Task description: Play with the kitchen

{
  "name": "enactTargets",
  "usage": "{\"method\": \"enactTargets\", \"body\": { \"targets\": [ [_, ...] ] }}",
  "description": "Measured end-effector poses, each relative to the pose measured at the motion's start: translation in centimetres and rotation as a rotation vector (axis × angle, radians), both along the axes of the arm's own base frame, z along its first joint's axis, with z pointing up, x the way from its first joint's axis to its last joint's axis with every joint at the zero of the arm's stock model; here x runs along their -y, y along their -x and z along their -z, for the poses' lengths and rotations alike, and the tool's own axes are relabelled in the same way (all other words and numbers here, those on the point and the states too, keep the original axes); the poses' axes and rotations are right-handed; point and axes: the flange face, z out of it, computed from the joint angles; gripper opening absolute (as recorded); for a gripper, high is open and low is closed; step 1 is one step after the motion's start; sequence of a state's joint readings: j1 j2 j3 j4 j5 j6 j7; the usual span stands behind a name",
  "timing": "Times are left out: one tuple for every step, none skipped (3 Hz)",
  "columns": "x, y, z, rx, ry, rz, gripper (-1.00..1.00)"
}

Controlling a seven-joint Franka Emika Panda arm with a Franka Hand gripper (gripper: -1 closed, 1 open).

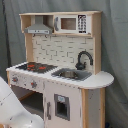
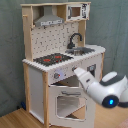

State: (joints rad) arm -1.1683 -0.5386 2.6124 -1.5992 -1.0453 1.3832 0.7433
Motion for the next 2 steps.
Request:
{"method": "enactTargets", "body": {
  "targets": [
    [1.2,0.7,-3.4,-0.047,0.009,0.038,1.0],
    [2.7,1.7,-6.5,-0.1,0.009,0.07,1.0]
  ]
}}
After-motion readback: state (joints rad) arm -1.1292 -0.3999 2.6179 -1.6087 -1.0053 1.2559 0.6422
